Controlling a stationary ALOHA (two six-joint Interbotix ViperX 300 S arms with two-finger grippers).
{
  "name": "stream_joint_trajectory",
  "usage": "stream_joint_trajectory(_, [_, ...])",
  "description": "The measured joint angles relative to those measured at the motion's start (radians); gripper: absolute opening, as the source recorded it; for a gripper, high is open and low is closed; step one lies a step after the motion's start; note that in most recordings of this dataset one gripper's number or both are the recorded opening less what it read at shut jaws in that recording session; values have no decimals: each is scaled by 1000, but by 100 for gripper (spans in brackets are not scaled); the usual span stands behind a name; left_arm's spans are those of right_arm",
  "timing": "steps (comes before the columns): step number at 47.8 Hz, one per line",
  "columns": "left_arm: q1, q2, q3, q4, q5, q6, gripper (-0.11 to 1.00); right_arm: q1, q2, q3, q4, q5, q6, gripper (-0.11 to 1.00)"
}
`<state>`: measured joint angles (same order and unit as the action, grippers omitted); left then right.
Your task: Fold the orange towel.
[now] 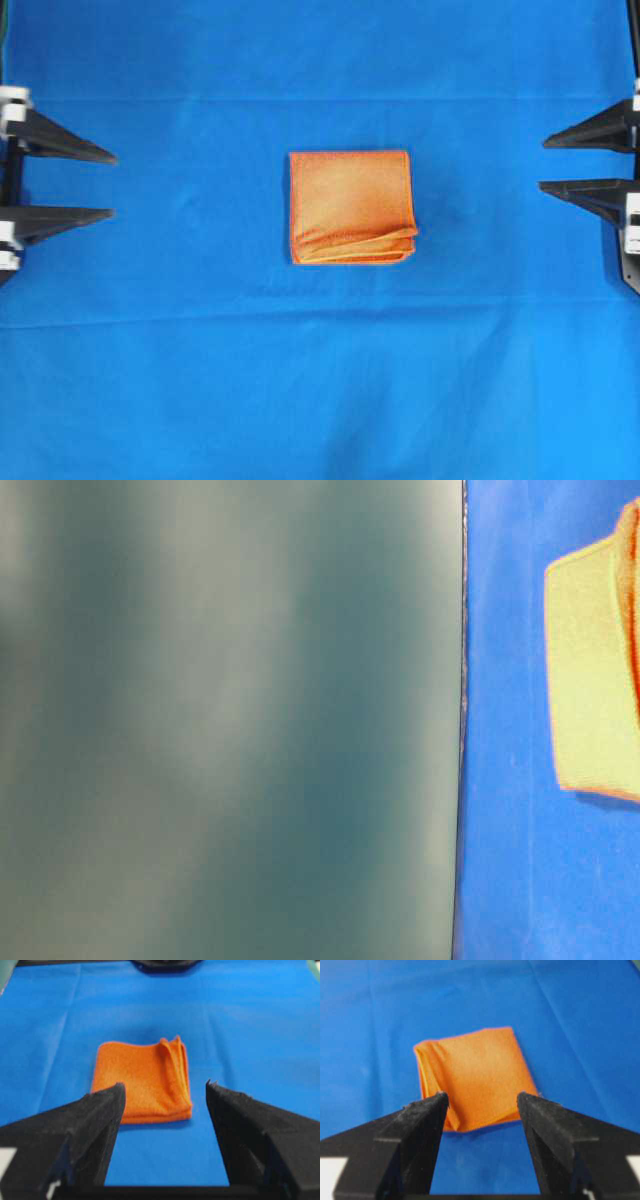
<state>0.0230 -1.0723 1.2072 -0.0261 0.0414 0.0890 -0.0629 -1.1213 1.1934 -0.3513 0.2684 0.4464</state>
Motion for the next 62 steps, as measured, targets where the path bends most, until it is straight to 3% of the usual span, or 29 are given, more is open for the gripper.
stream_joint_trajectory(19, [0, -172, 147, 0, 31, -6, 60, 0, -57, 137, 2, -120, 11, 61])
stream_joint_trajectory(62, [0, -173, 155, 0, 35, -8, 60, 0, -51, 144, 3, -147, 12, 61])
